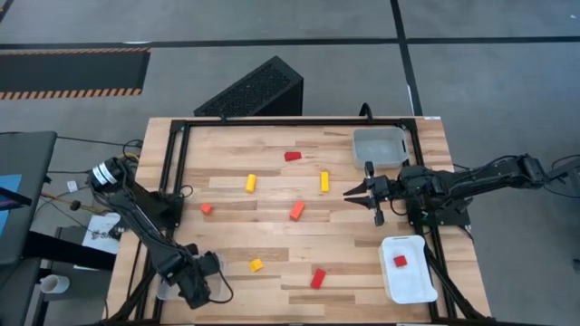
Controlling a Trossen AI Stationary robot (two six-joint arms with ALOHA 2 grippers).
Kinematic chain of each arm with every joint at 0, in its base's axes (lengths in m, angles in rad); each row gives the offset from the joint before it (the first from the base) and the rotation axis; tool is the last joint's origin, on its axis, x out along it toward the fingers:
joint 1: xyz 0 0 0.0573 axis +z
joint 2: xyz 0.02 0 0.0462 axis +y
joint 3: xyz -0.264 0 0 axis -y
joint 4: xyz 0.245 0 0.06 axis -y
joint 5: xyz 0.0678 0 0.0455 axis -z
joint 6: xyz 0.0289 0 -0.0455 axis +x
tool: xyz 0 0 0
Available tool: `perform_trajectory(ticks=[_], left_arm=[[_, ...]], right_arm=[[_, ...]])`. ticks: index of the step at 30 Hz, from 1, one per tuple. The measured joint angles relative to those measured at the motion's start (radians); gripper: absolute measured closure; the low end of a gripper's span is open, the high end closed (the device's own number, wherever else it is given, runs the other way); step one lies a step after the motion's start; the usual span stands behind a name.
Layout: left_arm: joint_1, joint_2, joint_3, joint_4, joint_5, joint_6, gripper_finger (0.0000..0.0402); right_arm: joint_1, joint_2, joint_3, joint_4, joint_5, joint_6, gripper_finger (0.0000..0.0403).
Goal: Sort & place blocks by color
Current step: Put the top right yellow block into the gray bin
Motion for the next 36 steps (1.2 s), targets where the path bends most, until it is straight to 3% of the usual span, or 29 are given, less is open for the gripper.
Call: perform_trajectory(ticks=[3, 9, 18, 21, 29, 36], left_arm=[[0.000, -0.025, 0.070, -0.076, -0.029, -0.002, 0.0229], [-0.007, -0.119, 0.185, -0.206, -0.254, 0.000, 0.0223], [0.033, -0.283, 0.205, -0.329, -0.843, 0.091, 0.0234], [0.099, -0.304, 0.205, -0.366, -0.884, 0.152, 0.0235], [0.350, -0.295, 0.205, -0.367, -0.869, 0.399, 0.0235], [0.443, -0.302, 0.205, -0.176, -0.995, 0.647, 0.0236]], right_arm=[[0.000, 0.000, 0.000, 0.000, 0.000, 0.000, 0.0316], [0.000, 0.000, 0.000, 0.001, 0.000, 0.000, 0.0316], [0.000, 0.000, 0.000, 0.000, 0.007, 0.000, 0.0316], [0.000, 0.000, 0.000, 0.000, 0.007, 0.000, 0.0316], [-0.001, 0.000, 0.000, -0.002, 0.064, 0.005, 0.0316], [-0.041, 0.000, 0.000, -0.067, 0.210, 0.205, 0.0316]])
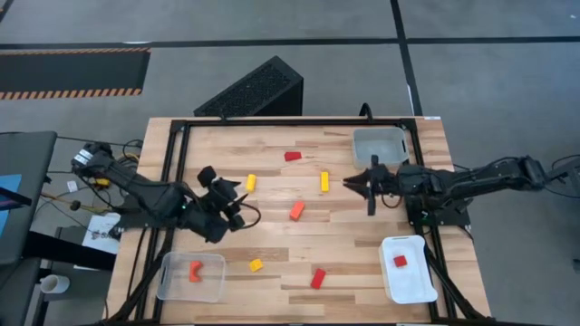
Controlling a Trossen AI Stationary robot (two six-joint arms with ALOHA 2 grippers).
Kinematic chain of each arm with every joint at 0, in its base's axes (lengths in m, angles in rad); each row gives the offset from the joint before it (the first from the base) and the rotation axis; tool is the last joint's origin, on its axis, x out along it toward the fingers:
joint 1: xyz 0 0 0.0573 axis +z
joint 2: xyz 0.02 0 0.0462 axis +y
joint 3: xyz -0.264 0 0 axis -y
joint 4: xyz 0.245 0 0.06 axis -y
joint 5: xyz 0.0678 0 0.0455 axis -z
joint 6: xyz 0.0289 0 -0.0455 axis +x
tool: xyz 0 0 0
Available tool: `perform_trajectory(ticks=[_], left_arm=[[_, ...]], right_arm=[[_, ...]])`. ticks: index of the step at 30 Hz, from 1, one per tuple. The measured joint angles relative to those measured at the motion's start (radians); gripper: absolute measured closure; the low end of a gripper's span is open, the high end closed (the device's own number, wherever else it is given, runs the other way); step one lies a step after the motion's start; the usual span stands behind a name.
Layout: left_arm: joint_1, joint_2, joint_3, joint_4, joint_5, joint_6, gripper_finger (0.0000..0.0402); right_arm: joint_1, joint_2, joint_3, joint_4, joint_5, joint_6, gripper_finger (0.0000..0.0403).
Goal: Sort & place blocks by color
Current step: Put the top right yellow block into the gray bin
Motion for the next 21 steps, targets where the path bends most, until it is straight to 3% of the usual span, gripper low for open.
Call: perform_trajectory(ticks=[3, 6, 8, 14, 21], left_arm=[[0.024, -0.001, -0.038, 0.174, 0.023, 0.149, 0.0245], [0.084, -0.001, -0.133, 0.406, 0.224, 0.292, 0.0268], [0.121, -0.001, -0.196, 0.544, 0.296, 0.328, 0.0286], [0.198, -0.039, -0.360, 0.875, 0.309, 0.426, 0.0323], [0.215, -0.123, -0.551, 1.352, 0.304, 0.601, 0.0333]], right_arm=[[-0.034, 0.005, 0.000, -0.028, 0.005, 0.036, 0.0315], [-0.072, 0.039, 0.000, -0.042, 0.004, 0.064, 0.0315], [-0.095, 0.074, 0.000, -0.036, 0.003, 0.082, 0.0315], [-0.153, 0.219, 0.019, -0.074, -0.002, 0.170, 0.0315], [-0.196, 0.432, 0.155, -0.146, -0.002, 0.183, 0.0315]])
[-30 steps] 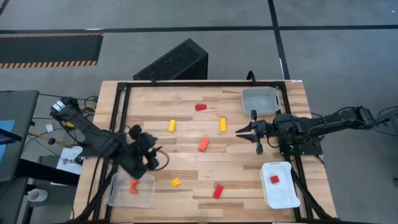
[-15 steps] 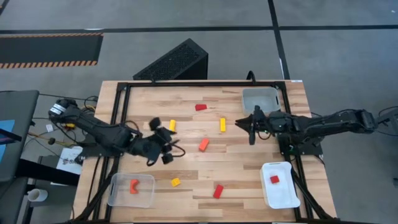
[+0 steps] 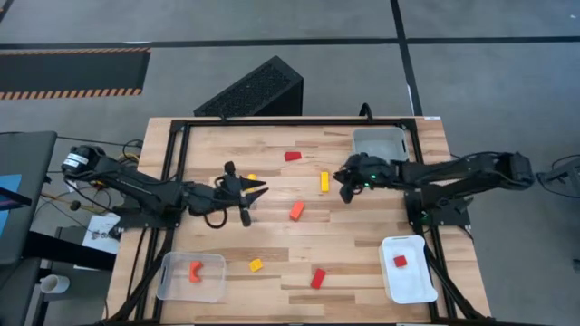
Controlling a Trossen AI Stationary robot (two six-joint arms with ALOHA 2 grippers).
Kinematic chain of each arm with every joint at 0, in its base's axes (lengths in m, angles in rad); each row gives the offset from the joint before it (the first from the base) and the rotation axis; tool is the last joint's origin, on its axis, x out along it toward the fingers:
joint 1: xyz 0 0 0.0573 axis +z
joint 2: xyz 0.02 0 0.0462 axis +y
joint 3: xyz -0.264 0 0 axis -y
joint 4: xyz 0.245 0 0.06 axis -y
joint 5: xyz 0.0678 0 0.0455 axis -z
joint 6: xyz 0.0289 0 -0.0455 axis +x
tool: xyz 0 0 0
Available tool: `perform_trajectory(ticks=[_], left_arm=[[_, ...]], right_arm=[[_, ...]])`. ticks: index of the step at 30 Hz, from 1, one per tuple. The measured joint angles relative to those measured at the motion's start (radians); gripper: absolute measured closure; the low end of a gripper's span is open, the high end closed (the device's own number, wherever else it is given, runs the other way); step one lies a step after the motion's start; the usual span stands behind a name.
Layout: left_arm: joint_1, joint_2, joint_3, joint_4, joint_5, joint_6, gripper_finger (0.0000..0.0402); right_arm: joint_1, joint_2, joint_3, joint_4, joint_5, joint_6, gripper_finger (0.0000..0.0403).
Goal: Sort & place blocks by color
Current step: Put the top right yellow block into the gray bin
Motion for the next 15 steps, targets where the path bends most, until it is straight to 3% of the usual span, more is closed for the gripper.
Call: perform_trajectory(ticks=[6, 12, 15], left_arm=[[-0.002, -0.050, -0.116, 0.173, -0.011, -0.011, 0.0333], [-0.002, -0.055, -0.145, 0.198, -0.017, -0.030, 0.0333], [-0.006, -0.055, -0.156, 0.194, -0.017, -0.033, 0.0333]], right_arm=[[-0.015, 0.164, 0.118, -0.010, 0.003, -0.001, 0.0315], [-0.028, 0.286, 0.181, -0.013, 0.004, -0.004, 0.0312], [-0.027, 0.332, 0.200, -0.031, 0.001, -0.004, 0.0291]])
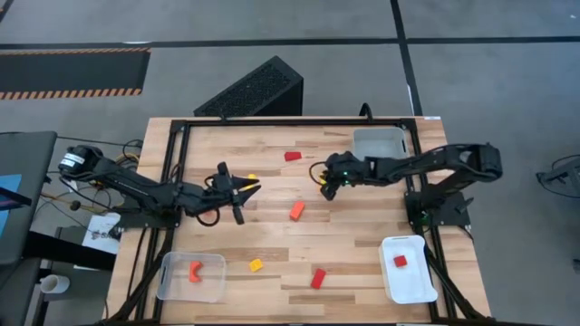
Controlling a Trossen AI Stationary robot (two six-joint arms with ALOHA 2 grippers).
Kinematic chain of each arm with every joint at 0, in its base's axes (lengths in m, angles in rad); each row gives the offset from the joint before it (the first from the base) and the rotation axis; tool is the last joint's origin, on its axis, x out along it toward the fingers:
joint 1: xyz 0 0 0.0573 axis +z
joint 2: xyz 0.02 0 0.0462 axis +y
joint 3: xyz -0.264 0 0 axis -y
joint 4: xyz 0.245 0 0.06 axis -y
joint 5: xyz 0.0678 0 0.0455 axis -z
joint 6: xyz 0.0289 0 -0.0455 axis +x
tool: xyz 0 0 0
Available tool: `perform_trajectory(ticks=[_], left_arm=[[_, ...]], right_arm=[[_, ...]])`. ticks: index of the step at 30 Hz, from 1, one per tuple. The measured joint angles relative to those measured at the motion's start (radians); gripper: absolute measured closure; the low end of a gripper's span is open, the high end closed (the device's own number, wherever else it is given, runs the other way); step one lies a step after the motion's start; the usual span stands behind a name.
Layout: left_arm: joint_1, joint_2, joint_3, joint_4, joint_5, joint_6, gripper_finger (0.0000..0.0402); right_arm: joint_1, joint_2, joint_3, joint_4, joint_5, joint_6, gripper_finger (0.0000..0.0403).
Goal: Sort & place blocks by color
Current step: Put the top right yellow block into the gray bin
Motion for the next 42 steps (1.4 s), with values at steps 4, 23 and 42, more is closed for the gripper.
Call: perform_trajectory(ticks=[4, 23, 42], left_arm=[[-0.017, 0.000, -0.015, 0.000, -0.004, 0.000, 0.0333], [-0.024, 0.001, -0.020, -0.007, -0.007, -0.005, 0.0333], [-0.024, 0.001, -0.020, -0.009, -0.004, -0.015, 0.0333]], right_arm=[[0.000, 0.062, 0.030, -0.039, -0.001, 0.010, 0.0227], [-0.043, 0.309, 0.182, -0.235, -0.043, 0.341, 0.0044], [-0.006, 0.348, 0.224, -0.344, 0.016, 0.286, 0.0208]])
